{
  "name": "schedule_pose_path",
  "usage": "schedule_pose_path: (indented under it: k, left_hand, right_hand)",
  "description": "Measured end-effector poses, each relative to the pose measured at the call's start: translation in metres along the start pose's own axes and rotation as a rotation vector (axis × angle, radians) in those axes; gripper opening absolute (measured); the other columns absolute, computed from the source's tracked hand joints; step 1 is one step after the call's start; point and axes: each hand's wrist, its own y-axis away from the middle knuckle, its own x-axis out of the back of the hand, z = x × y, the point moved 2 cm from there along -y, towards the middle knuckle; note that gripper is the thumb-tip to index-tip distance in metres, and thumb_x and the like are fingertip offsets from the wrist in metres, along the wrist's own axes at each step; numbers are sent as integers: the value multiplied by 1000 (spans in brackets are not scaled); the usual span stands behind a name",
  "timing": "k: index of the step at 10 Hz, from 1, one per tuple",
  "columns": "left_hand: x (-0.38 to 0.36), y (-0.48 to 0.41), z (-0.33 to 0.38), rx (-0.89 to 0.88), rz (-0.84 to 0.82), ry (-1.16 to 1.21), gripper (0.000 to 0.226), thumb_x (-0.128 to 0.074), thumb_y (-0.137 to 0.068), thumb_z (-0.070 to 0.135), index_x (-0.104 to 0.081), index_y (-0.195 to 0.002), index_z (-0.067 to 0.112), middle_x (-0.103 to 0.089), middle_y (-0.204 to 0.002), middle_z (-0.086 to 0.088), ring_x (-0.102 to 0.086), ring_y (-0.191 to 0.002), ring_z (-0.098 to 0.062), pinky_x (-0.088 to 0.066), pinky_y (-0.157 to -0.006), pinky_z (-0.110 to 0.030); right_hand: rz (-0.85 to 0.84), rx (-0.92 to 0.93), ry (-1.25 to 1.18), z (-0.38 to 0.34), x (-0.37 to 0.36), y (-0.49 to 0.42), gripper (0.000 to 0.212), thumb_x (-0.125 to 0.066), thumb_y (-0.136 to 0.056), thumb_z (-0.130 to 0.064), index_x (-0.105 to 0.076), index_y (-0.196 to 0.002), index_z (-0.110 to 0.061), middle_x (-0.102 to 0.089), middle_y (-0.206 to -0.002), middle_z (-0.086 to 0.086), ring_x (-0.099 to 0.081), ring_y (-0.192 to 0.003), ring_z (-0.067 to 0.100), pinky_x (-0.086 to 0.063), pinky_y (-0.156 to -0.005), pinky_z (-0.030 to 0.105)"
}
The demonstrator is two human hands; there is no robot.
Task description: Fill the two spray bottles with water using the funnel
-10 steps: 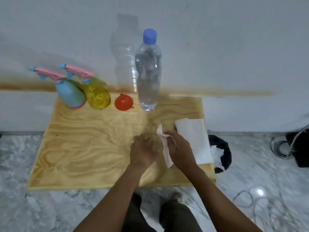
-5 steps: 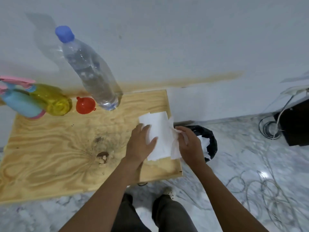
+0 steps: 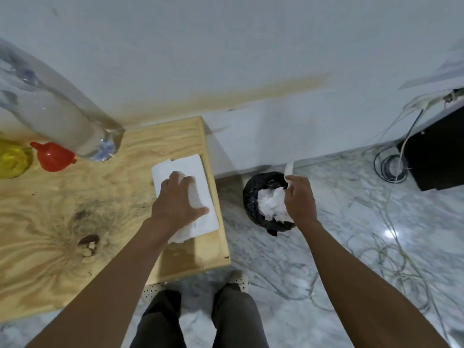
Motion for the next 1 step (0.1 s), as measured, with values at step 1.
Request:
schedule_pose_path:
  k: [1]
  left_hand:
    - [-3, -4, 1, -4, 35, -43, 87, -80, -70, 54, -40, -141, 24, -26, -148, 0, -30, -136, -25, -45, -94, -43]
  right_hand:
    - [-205, -143, 29, 43, -20, -25, 44, -45, -103, -10, -48, -146, -15, -45, -152, 7, -44, -138, 24, -34, -106, 26]
